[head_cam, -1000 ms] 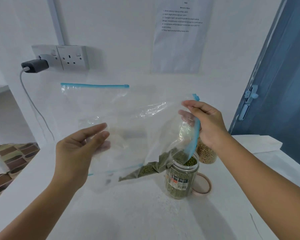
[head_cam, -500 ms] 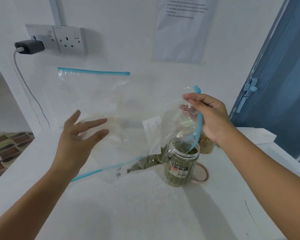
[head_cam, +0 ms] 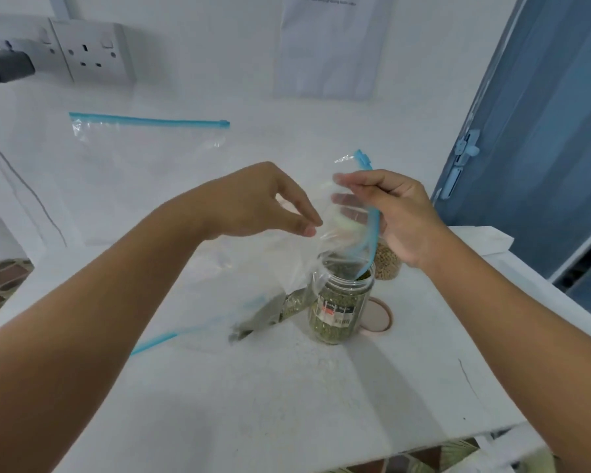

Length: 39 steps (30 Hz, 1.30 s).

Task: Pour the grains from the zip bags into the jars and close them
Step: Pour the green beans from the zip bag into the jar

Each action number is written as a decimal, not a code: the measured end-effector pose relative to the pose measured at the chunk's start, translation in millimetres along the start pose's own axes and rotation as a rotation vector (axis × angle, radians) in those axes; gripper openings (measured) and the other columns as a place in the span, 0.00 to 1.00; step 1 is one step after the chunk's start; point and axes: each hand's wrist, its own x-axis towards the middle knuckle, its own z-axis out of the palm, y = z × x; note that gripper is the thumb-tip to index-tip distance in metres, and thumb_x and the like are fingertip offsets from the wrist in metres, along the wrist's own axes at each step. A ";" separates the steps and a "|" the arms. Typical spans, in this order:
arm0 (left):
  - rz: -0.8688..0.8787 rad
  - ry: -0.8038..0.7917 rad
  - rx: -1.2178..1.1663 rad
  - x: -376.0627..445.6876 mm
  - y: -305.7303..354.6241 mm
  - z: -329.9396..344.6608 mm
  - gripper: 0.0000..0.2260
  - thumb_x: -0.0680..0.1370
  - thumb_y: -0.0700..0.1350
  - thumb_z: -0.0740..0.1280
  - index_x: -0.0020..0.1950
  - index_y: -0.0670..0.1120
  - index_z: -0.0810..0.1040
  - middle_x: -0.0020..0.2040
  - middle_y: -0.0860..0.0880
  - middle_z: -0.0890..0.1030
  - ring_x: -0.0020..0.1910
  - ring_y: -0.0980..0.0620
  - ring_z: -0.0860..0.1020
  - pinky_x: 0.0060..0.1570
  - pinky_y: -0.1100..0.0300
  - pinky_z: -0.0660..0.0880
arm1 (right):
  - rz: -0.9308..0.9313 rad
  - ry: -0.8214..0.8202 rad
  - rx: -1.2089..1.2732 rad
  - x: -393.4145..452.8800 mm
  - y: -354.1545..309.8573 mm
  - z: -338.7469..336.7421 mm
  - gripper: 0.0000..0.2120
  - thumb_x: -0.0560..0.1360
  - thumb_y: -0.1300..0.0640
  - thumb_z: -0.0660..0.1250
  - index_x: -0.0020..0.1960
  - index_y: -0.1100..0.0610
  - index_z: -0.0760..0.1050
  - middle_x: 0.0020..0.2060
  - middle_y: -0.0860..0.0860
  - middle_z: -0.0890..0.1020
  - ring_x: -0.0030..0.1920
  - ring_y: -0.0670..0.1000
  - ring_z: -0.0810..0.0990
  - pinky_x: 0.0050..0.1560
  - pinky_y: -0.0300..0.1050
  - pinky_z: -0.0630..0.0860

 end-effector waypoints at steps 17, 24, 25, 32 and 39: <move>0.002 -0.013 -0.251 4.9 -4.6 1.9 0.09 0.77 0.45 0.76 0.52 0.59 0.89 0.55 0.59 0.87 0.57 0.60 0.83 0.63 0.61 0.75 | 0.081 -0.121 -0.328 -19.3 16.8 -19.2 0.11 0.77 0.67 0.72 0.57 0.57 0.86 0.57 0.53 0.87 0.62 0.53 0.84 0.70 0.51 0.76; -0.071 0.178 -0.326 0.0 -24.7 3.0 0.14 0.79 0.32 0.70 0.50 0.50 0.89 0.46 0.52 0.88 0.50 0.51 0.86 0.63 0.54 0.80 | 0.124 -0.169 -0.363 -28.1 20.7 -28.9 0.13 0.73 0.59 0.76 0.57 0.50 0.87 0.58 0.49 0.87 0.62 0.51 0.83 0.69 0.47 0.76; -0.084 0.180 -0.344 -0.8 -25.4 2.1 0.14 0.78 0.32 0.71 0.50 0.50 0.89 0.47 0.52 0.88 0.51 0.52 0.86 0.64 0.55 0.79 | 0.130 -0.172 -0.390 -27.7 21.0 -28.7 0.13 0.74 0.60 0.76 0.56 0.50 0.87 0.57 0.49 0.87 0.61 0.52 0.84 0.68 0.46 0.77; -0.056 0.189 -0.285 7.1 -14.3 2.1 0.10 0.78 0.39 0.75 0.50 0.53 0.89 0.50 0.54 0.88 0.52 0.55 0.86 0.62 0.56 0.79 | 0.088 -0.162 -0.475 -19.6 19.1 -20.4 0.11 0.76 0.64 0.75 0.53 0.50 0.87 0.51 0.46 0.88 0.56 0.48 0.86 0.62 0.38 0.79; -0.100 0.300 -0.417 -3.0 -37.6 4.2 0.09 0.79 0.32 0.70 0.52 0.43 0.88 0.50 0.49 0.88 0.47 0.47 0.88 0.59 0.52 0.82 | 0.126 -0.250 -0.488 -24.2 20.5 -29.0 0.21 0.75 0.64 0.76 0.64 0.46 0.83 0.56 0.41 0.86 0.60 0.43 0.83 0.63 0.37 0.77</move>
